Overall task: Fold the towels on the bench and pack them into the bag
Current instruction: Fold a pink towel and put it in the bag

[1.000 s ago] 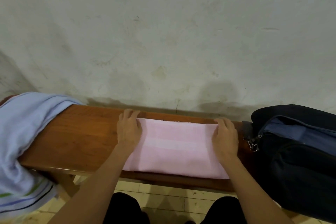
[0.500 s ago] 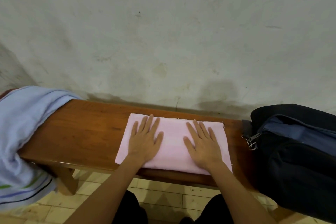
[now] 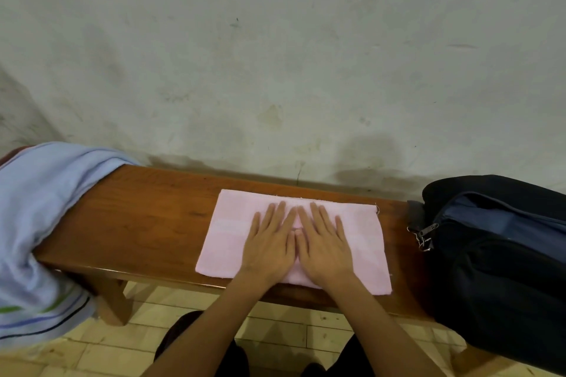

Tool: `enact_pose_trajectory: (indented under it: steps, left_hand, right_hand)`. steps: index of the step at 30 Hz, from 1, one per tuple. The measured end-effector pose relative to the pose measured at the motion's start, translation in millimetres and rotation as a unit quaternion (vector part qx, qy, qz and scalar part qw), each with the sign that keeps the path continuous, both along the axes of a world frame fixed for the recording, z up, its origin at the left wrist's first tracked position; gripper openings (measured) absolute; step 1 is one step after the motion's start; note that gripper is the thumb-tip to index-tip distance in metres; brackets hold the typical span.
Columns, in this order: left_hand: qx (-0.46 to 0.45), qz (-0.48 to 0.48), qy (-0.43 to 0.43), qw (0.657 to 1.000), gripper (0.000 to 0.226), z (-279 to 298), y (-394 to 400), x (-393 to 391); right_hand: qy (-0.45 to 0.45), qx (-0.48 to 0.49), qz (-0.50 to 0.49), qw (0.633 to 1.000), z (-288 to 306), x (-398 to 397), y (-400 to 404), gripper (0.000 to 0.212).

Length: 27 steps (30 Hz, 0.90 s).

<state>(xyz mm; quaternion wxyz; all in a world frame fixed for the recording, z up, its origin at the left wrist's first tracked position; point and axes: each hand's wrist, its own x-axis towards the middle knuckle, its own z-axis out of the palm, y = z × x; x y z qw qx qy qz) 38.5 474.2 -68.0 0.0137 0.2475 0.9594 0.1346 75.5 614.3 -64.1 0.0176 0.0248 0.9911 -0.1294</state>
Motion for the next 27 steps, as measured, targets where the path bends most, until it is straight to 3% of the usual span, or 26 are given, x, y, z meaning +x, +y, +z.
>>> enact_pose_trajectory:
  steps: [8,12,16,20,22,27]
  left_hand:
    - [-0.026,0.084,-0.012,0.996,0.067,-9.8,-41.2,-13.9]
    - [-0.028,0.135,-0.036,0.99,0.072,-2.4,-62.6,-13.8]
    - [0.001,0.171,-0.081,0.982,0.053,18.3,-75.9,-6.6]
    - [0.038,0.275,-0.154,0.948,0.054,39.6,-81.4,2.5]
    - [0.101,0.317,-0.218,0.917,0.061,46.4,-82.5,2.5]
    - [0.206,0.316,-0.29,0.88,0.074,48.1,-99.2,-9.1]
  right_hand:
    - [-0.006,0.021,-0.015,1.0,-9.0,7.5,31.3,0.063]
    - [-0.018,0.029,-0.021,0.999,-9.9,13.1,37.9,0.062]
    - [-0.028,0.041,-0.009,0.999,-9.5,16.3,38.6,0.066]
    - [-0.03,0.046,-0.007,0.998,-12.0,16.8,38.1,0.068]
    - [-0.022,0.042,-0.01,0.999,-13.0,17.8,35.8,0.068]
    - [-0.021,0.048,-0.012,0.999,-12.1,21.5,32.8,0.069]
